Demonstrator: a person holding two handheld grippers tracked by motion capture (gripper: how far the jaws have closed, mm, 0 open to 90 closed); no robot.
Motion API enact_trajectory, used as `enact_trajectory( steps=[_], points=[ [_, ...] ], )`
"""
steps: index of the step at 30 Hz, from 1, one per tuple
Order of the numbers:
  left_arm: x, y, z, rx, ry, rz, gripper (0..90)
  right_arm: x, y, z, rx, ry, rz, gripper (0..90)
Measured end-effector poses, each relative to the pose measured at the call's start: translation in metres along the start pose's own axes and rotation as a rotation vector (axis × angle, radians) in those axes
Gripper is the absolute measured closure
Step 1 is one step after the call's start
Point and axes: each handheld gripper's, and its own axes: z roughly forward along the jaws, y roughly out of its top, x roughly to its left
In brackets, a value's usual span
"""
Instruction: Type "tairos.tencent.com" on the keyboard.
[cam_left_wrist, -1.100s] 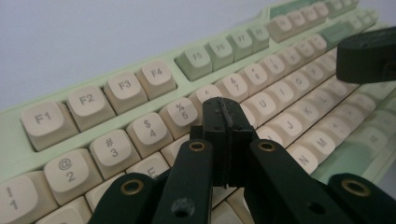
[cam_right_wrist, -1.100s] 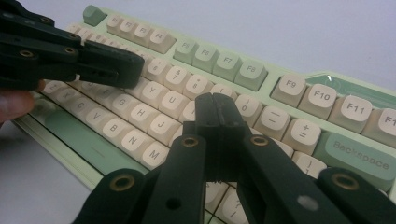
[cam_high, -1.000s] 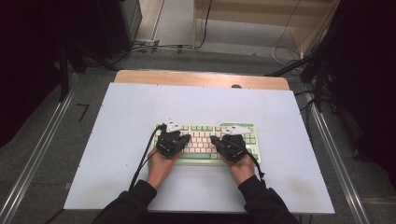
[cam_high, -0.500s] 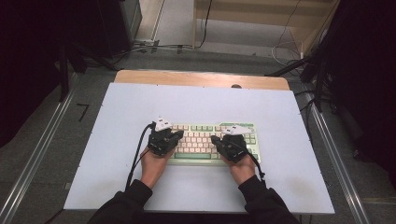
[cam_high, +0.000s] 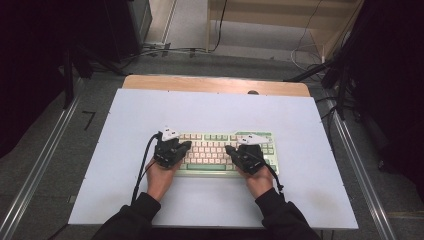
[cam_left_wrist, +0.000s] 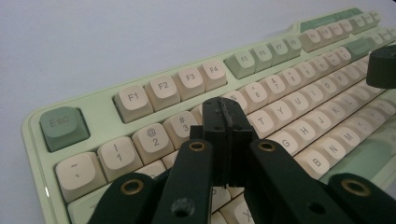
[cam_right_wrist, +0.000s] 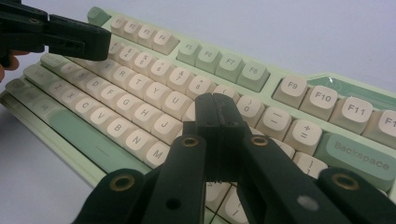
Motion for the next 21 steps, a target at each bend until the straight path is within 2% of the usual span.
enact_trajectory(
  steps=[11,13,21],
  points=[
    [-0.0003,-0.0031,0.0036,0.019,0.010,0.006,90.0,0.0005,0.0002,-0.0006,-0.001,0.002,-0.003,87.3],
    [-0.0003,-0.0041,0.0054,0.037,0.009,0.016,90.0,0.0008,0.0000,-0.0002,-0.002,0.001,-0.005,87.3],
    [-0.0014,-0.0009,-0.0029,-0.016,-0.002,-0.002,90.0,0.0032,0.0003,0.0003,-0.002,0.008,-0.004,87.3]
  ],
)
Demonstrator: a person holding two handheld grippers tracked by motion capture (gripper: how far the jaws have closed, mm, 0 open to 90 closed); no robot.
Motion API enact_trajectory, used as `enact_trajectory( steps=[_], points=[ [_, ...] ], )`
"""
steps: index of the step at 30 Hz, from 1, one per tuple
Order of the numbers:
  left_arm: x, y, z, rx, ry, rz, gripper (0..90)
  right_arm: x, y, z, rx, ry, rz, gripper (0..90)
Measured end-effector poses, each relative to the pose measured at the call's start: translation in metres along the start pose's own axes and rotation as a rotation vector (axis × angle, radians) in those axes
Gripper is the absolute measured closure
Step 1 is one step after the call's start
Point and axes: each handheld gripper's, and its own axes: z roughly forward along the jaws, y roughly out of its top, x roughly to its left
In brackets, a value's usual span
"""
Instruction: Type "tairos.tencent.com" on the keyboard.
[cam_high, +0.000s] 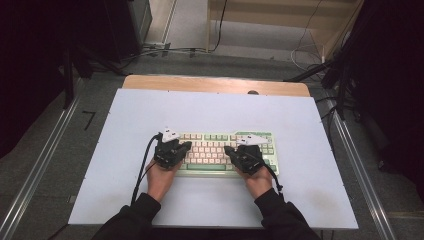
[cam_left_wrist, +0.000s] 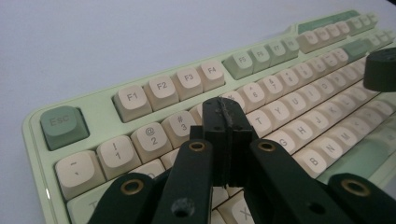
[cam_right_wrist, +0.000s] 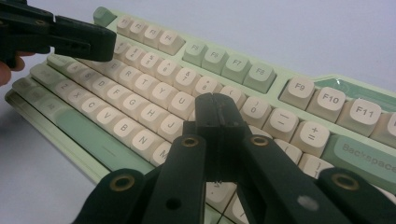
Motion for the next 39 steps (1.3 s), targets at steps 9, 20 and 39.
enact_trajectory(
  steps=[9,20,39],
  points=[
    [0.000,0.001,-0.004,-0.006,-0.008,-0.002,90.0,0.006,0.000,0.003,0.006,0.014,-0.012,87.3],
    [0.004,-0.001,-0.008,-0.011,-0.004,-0.011,90.0,0.017,0.000,0.012,0.024,0.038,-0.034,87.3],
    [0.003,-0.001,-0.008,-0.011,-0.009,-0.007,90.0,0.034,-0.004,0.024,0.059,0.067,-0.072,87.3]
  ],
)
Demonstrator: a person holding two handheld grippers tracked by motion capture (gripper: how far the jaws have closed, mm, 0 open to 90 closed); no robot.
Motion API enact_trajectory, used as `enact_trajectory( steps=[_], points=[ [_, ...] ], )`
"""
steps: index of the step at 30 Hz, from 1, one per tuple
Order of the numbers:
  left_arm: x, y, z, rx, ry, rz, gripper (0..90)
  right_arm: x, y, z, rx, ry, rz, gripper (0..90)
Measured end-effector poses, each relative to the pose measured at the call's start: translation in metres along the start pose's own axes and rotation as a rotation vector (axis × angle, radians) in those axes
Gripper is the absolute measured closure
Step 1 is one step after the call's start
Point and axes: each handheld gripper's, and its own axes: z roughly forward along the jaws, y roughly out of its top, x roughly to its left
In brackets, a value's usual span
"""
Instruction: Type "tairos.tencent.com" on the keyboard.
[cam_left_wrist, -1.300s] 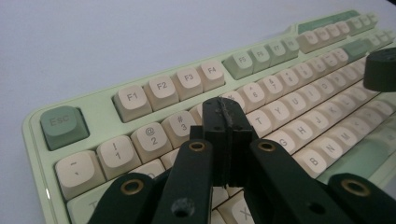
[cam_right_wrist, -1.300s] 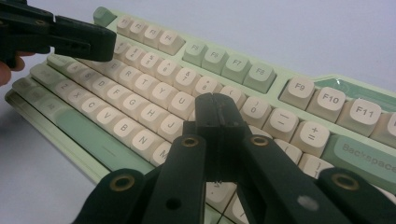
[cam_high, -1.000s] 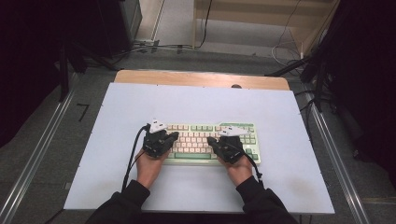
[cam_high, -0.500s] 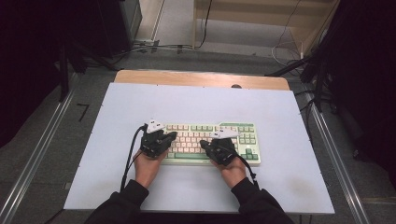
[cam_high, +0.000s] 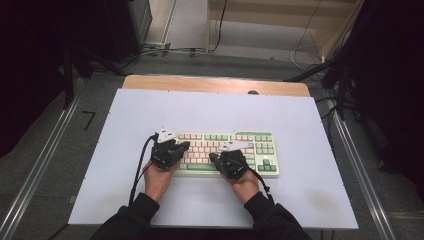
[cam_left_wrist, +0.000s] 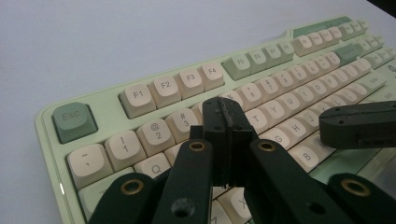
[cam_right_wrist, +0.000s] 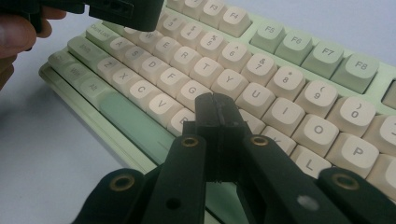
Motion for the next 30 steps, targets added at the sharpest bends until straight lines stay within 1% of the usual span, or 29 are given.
enact_trajectory(
  steps=[6,9,11,12,14,20,30],
  points=[
    [-0.001,0.000,0.000,0.000,-0.004,-0.003,90.0,0.000,0.000,0.001,0.002,0.001,-0.002,87.3],
    [-0.001,0.000,0.000,0.001,-0.002,0.000,90.0,0.001,-0.002,0.003,0.007,0.000,-0.005,87.3],
    [-0.001,0.000,-0.001,0.002,-0.004,0.000,90.0,0.001,-0.002,0.004,0.022,0.002,-0.013,87.3],
    [-0.001,0.000,0.000,0.001,-0.006,-0.002,90.0,0.001,-0.002,0.004,0.019,0.002,-0.015,87.3],
    [-0.002,0.000,0.000,0.002,-0.009,0.000,90.0,0.001,-0.002,0.004,0.022,0.003,-0.010,87.3],
    [-0.002,0.000,-0.001,0.000,-0.009,-0.001,90.0,-0.001,0.001,-0.002,-0.007,-0.003,0.004,87.3],
    [-0.003,0.000,-0.002,0.004,-0.024,-0.001,90.0,-0.005,0.004,-0.008,-0.032,-0.009,0.017,87.3]
  ],
)
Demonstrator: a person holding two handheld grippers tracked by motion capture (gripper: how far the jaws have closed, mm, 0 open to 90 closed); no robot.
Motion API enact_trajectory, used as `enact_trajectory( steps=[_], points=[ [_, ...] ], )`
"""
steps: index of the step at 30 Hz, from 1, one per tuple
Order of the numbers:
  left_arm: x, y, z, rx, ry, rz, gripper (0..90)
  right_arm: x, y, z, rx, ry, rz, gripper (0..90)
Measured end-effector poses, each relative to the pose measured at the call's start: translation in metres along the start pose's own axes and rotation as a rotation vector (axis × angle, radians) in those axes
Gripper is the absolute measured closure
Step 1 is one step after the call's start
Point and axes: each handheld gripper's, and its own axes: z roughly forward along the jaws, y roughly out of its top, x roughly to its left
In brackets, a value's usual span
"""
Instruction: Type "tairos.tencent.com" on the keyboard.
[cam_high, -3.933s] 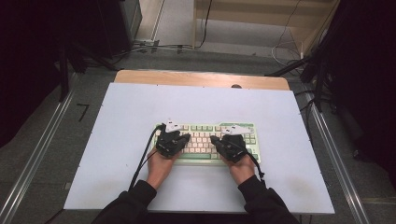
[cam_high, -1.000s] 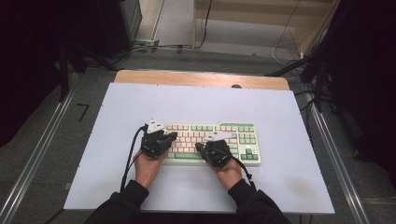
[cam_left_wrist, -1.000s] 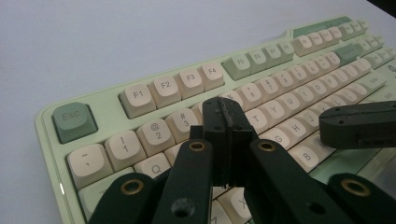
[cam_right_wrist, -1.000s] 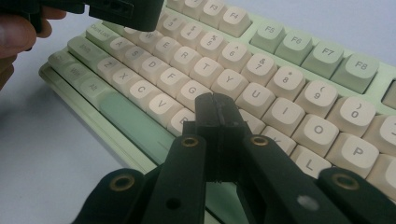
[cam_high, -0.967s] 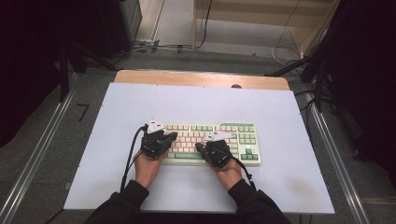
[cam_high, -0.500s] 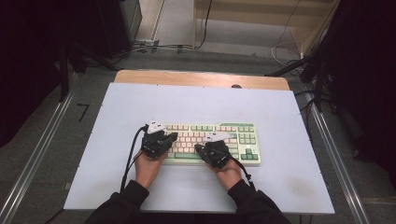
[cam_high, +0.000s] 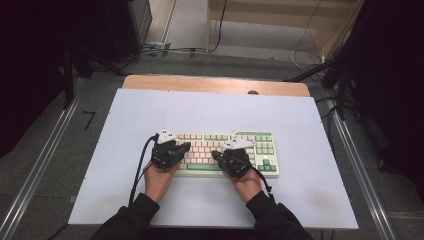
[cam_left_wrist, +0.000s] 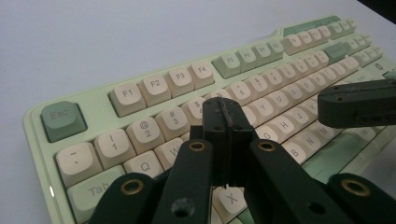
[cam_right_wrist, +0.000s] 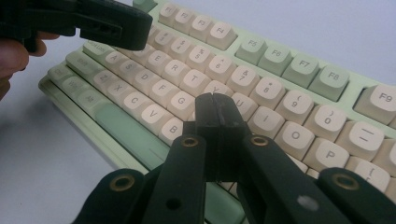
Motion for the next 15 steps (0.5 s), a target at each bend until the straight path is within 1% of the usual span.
enact_trajectory(
  steps=[1,5,9,15],
  points=[
    [0.000,0.000,0.000,0.001,-0.004,-0.003,90.0,-0.001,0.000,0.000,-0.002,-0.003,0.000,87.3],
    [-0.004,-0.002,-0.001,0.008,-0.015,0.006,90.0,-0.002,0.000,-0.002,-0.003,-0.005,0.003,87.3],
    [-0.009,-0.006,0.000,0.025,-0.020,0.017,90.0,-0.004,0.000,-0.003,-0.003,-0.007,0.005,87.3],
    [-0.014,-0.010,0.001,0.038,-0.029,0.028,90.0,-0.005,0.001,-0.004,-0.008,-0.013,0.009,87.3]
  ],
)
